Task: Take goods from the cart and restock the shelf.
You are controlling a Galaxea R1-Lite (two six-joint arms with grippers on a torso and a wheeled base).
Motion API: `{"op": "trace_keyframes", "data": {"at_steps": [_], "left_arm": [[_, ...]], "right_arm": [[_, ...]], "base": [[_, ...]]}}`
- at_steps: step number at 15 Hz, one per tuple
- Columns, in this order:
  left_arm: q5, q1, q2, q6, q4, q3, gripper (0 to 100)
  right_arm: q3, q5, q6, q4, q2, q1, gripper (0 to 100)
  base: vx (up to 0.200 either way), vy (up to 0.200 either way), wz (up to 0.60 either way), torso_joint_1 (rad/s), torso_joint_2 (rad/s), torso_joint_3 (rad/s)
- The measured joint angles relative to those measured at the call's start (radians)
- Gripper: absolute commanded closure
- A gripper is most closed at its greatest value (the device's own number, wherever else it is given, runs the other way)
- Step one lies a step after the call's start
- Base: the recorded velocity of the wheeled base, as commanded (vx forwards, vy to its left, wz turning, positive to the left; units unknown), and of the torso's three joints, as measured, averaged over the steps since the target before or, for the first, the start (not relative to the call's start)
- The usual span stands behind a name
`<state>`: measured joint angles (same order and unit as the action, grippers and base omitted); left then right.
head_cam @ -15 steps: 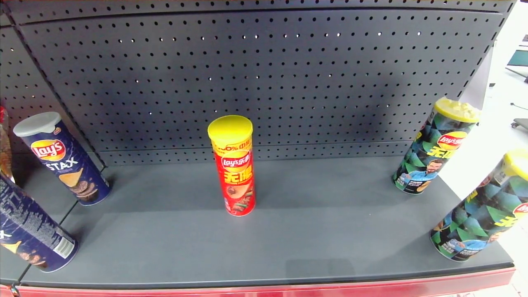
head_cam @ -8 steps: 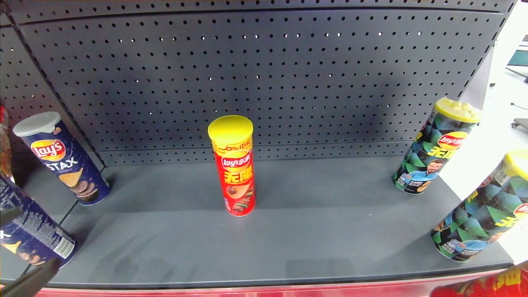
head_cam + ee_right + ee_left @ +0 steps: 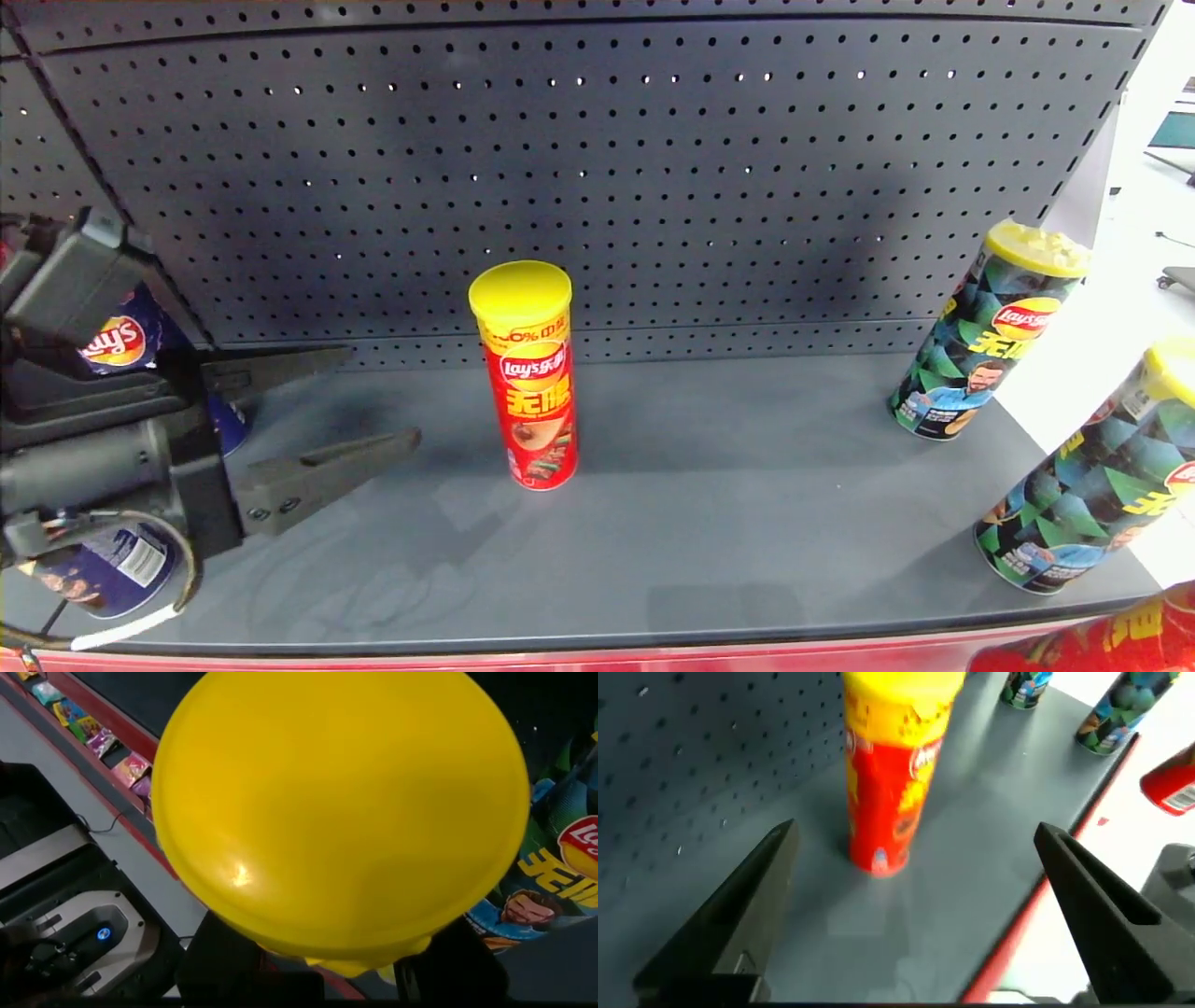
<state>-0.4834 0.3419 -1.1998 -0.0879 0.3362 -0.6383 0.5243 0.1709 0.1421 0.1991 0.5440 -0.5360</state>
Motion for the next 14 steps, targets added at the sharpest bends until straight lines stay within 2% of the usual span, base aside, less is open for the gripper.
{"op": "trace_keyframes", "data": {"at_steps": [3, 8, 14], "left_arm": [[-0.006, 0.010, -0.130, -0.044, 0.068, -0.041, 0], [-0.038, 0.048, -0.294, -0.055, 0.086, -0.143, 0], [-0.045, 0.060, -0.413, -0.083, 0.086, -0.230, 0]], "right_arm": [[0.000, -0.002, -0.008, 0.000, -0.001, 0.001, 100], [0.001, -0.004, -0.014, 0.001, -0.012, 0.001, 100], [0.001, -0.005, -0.016, 0.001, -0.016, 0.006, 100]], "base": [[0.000, 0.000, 0.00, 0.000, 0.00, 0.000], [0.000, 0.000, 0.00, 0.000, 0.00, 0.000], [0.000, 0.000, 0.00, 0.000, 0.00, 0.000]]}}
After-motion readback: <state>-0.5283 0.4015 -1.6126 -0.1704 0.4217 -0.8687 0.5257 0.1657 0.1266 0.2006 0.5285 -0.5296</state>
